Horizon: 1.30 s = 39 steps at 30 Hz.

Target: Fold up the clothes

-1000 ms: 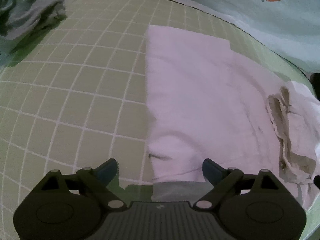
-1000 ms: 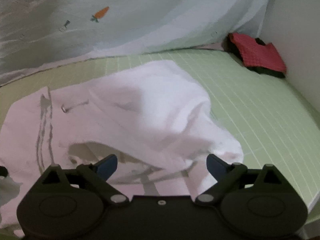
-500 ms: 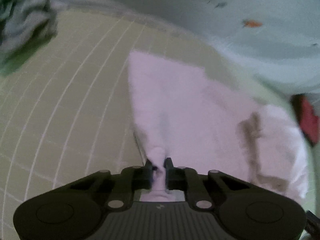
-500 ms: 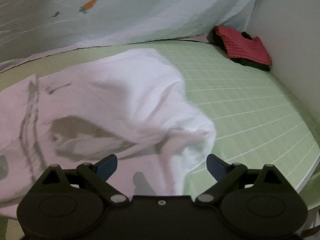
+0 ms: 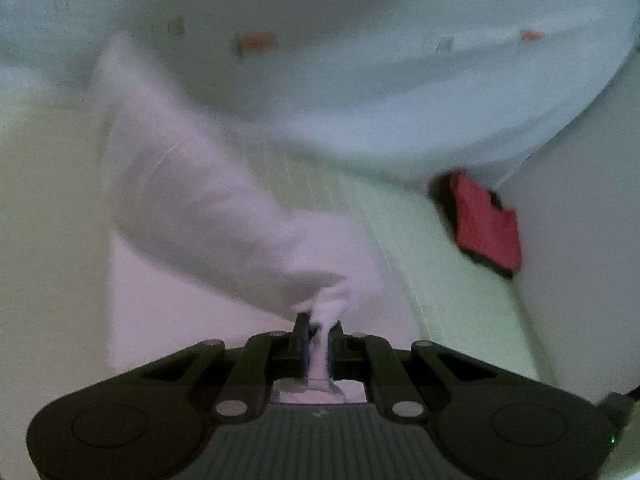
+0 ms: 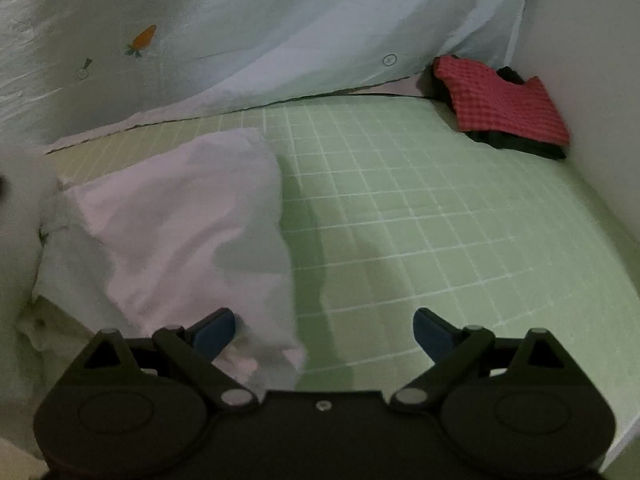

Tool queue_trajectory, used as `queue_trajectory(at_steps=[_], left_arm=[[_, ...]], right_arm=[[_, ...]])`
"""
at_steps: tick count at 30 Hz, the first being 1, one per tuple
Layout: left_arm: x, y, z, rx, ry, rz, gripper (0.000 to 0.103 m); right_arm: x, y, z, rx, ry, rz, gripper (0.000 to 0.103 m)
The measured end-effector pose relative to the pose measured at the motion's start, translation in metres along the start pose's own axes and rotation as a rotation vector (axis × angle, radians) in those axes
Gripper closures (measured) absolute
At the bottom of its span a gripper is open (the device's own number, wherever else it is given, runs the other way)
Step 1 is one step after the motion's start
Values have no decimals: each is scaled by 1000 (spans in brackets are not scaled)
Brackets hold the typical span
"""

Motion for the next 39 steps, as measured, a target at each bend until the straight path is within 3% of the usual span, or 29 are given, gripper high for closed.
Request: queue_trajectory(at_steps=[3,6,11,14,15,16,17,18,19,21,25,30,34,36,38,39], left_arm=[[37,-25,-13,-188,27,-66,94],[49,-35,-23,-300,53,-65,91],[47,-33,-16,-321,106,-52,90],[40,-28,-6,-297,130,-45,82],[36,-26,-3,-287,127,-48,71],[31,-24,0,-292,95,-52,48],[27,-21,3,-301,57,-56,35],[21,-19,6,-318,4,-59,28],[12,-16,7,-332,-52,-53,28],[-7,-12,8,-328,-78,-15,28],[-47,0,-12,-203,67,72,27],[-71,4,-75,-184,345,49,24],[-68,2,-108,-209,420,9,24],[-64,4,-117,-218,421,1,24],[-63,5,-127,-224,419,-7,24],[-61,7,-129,-226,418,-11,24]], right_arm=[[3,-2,28,-39,-18,3,6],[10,-3,61,-8,-38,-18,6],[20,-7,93,33,-44,-56,6],[21,-2,95,63,-25,-51,6],[21,0,95,73,-16,-47,6],[20,2,92,83,0,-40,6],[19,5,90,92,16,-33,6],[18,9,85,99,32,-25,6],[17,14,80,106,48,-17,6],[14,24,68,119,82,3,6],[9,38,34,126,148,39,6],[5,49,-18,118,229,73,6],[3,55,-62,78,307,84,18],[4,53,-82,33,346,85,22],[14,51,-100,2,362,48,36],[19,49,-107,-4,363,28,38]])
Point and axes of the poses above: each gripper's, at about its wrist camera, not at the fingertips, and x roughly the way its jaws point, z to its right, y to its top, the point moved 3 cm from there along x, roughly the way its jaws point, and after that the axes turned 6 degrees about z, right-handed, at the moved point
